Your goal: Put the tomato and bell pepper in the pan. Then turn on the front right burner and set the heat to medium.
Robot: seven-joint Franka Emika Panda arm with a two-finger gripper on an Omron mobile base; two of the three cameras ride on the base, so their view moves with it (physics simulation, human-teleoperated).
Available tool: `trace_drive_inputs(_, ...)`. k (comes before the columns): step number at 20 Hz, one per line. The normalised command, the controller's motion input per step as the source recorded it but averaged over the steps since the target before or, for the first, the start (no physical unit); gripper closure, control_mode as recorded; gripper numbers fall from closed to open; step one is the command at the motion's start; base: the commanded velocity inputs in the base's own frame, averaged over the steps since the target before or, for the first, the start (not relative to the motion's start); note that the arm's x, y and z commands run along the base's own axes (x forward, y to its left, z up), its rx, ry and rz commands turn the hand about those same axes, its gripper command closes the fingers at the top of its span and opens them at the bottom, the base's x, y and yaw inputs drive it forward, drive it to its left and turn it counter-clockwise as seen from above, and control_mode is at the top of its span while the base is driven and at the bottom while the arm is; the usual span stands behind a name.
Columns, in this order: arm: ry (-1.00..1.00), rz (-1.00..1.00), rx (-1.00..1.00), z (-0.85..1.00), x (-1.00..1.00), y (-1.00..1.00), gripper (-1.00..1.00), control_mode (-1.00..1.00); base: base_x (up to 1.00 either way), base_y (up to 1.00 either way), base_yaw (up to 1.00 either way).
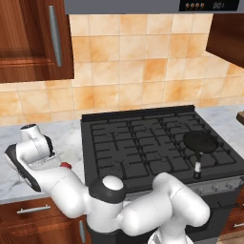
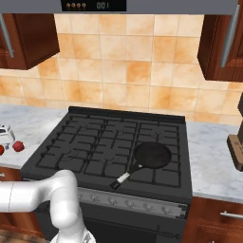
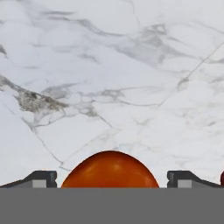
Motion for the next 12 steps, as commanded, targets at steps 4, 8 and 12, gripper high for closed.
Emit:
trace_drive_inputs(4, 0.00, 0.00, 0.03, -0.13, 0.00, 0.00, 1.00, -1.00, 0.00, 0.00, 0.00)
trace_drive_inputs(8, 0.00, 0.00, 0.00, -0.08, 0.00, 0.00, 1.00, -1.00, 0.00, 0.00, 0.00)
trace_drive_inputs(12, 0.00, 0.00, 0.00, 0.00, 0.00, 0.00, 1.00, -1.00, 0.00, 0.00, 0.00)
